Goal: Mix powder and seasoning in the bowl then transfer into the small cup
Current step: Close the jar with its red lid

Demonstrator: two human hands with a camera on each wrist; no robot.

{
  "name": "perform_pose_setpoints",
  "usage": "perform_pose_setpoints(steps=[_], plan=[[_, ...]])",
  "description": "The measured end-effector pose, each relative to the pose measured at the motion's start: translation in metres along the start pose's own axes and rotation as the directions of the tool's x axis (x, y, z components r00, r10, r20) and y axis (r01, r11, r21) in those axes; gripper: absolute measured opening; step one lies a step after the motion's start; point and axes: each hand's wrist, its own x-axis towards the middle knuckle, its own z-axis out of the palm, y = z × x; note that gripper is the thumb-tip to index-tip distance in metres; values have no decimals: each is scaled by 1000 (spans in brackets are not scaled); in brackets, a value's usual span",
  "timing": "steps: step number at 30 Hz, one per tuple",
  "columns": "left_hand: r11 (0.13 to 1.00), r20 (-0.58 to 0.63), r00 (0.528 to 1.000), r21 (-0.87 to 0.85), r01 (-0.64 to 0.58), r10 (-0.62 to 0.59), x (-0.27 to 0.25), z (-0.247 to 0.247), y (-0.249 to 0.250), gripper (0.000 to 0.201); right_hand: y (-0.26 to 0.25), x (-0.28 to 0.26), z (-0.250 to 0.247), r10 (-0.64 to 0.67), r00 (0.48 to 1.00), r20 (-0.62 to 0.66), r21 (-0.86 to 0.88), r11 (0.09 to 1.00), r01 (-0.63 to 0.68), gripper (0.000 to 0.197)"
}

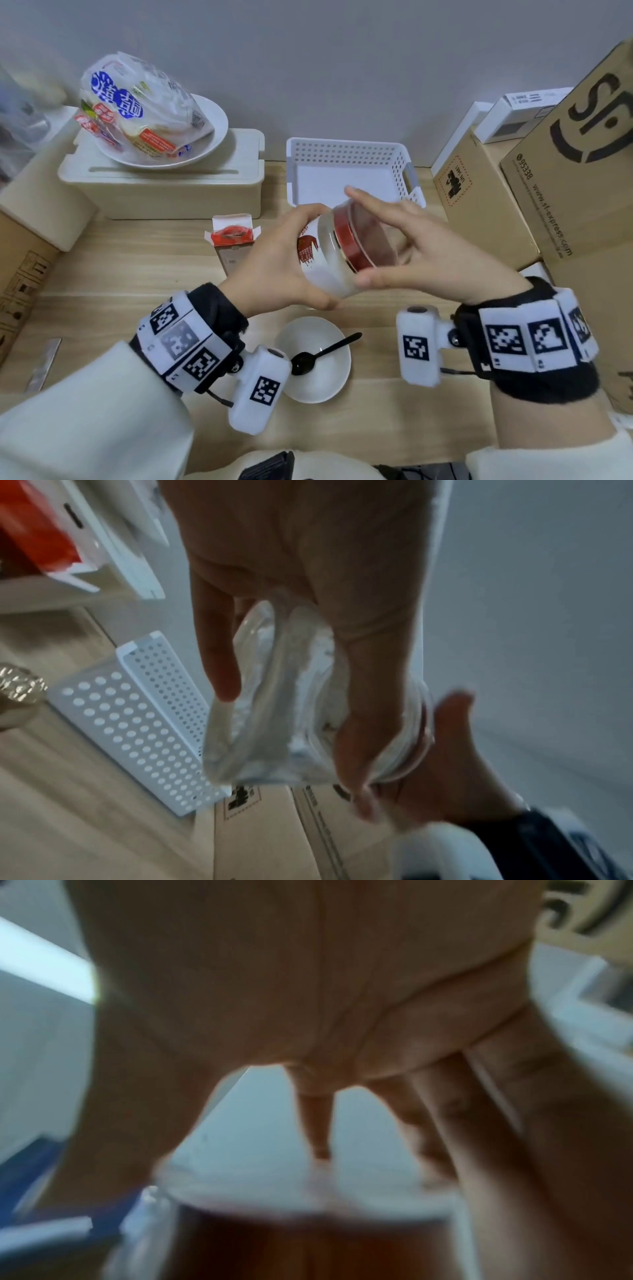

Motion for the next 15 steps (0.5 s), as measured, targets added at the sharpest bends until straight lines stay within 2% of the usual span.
perform_pose_setpoints(steps=[1,3,4,6,8,9,11,13,15], plan=[[1000,8,1000,8,-5,5,1,2,-1,103,-2,1,-1,57,998,-31,-47,997,-59,72],[1000,15,1000,-8,-1,1,1,4,-4,104,-4,-1,-5,128,991,-45,-143,981,-133,78],[1000,14,1000,-25,6,-6,1,3,-5,103,-1,-2,-7,132,990,-43,-124,983,-136,79],[1000,10,1000,-26,11,-10,2,0,-6,101,-4,-1,-9,77,997,4,-21,997,-77,78],[1000,13,1000,-26,13,-12,3,-2,-7,102,-4,1,-6,-14,997,72,-32,999,17,86],[999,8,1000,-37,14,-14,3,-2,-7,102,-5,4,-3,-44,996,73,-60,997,48,84],[998,-11,1000,-58,10,-11,2,-2,-8,99,-9,9,3,-35,998,-51,-72,997,31,70],[997,-19,1000,-77,20,-21,0,-3,-9,96,-8,13,4,44,985,-166,-78,995,-58,72],[996,-17,999,-81,29,-31,-2,-4,-11,97,-6,12,4,77,988,-135,-78,993,-88,77]])
